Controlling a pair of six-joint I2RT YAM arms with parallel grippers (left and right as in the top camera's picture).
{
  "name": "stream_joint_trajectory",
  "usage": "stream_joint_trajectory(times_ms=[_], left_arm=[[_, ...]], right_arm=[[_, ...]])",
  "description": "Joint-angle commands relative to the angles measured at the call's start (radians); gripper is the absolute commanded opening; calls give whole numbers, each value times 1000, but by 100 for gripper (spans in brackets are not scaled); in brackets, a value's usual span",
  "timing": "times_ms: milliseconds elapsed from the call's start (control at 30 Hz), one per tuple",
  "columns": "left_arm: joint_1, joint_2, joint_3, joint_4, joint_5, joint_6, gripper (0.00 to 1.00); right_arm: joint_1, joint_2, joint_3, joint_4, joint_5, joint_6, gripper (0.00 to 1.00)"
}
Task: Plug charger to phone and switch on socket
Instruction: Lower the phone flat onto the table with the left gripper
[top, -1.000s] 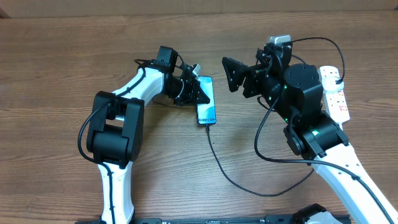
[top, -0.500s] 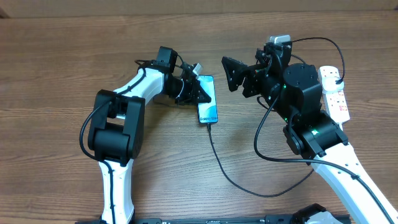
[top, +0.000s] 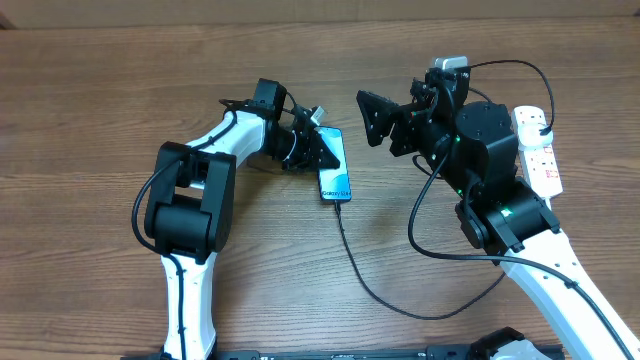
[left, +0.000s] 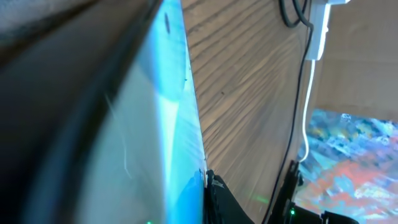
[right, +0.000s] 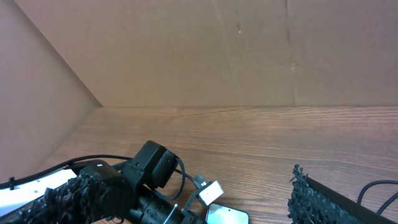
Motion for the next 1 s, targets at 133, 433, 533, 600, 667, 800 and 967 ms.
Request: stream_joint_trajectory(times_ms=[133, 433, 533, 600, 667, 800, 967], left_arm=[[-5, 61, 9, -2, -45, 127, 12], [-5, 62, 9, 0, -89, 93, 26], [-5, 62, 9, -3, -91, 93, 30], [-5, 62, 9, -3, -105, 92, 35], [-5, 62, 9, -3, -132, 89, 36], [-5, 62, 9, -19, -205, 89, 38], [-5, 62, 9, -64, -291, 89, 42]], right_arm=[[-2, 1, 20, 3, 2, 8, 100], [-2, 1, 20, -4, 2, 8, 100], [-2, 2, 20, -8, 3, 8, 100], [-2, 10, 20, -9, 2, 8, 100], [-2, 21, 20, -9, 2, 8, 100], [-2, 45, 20, -8, 3, 8, 100], [-2, 61, 20, -7, 3, 8, 100]])
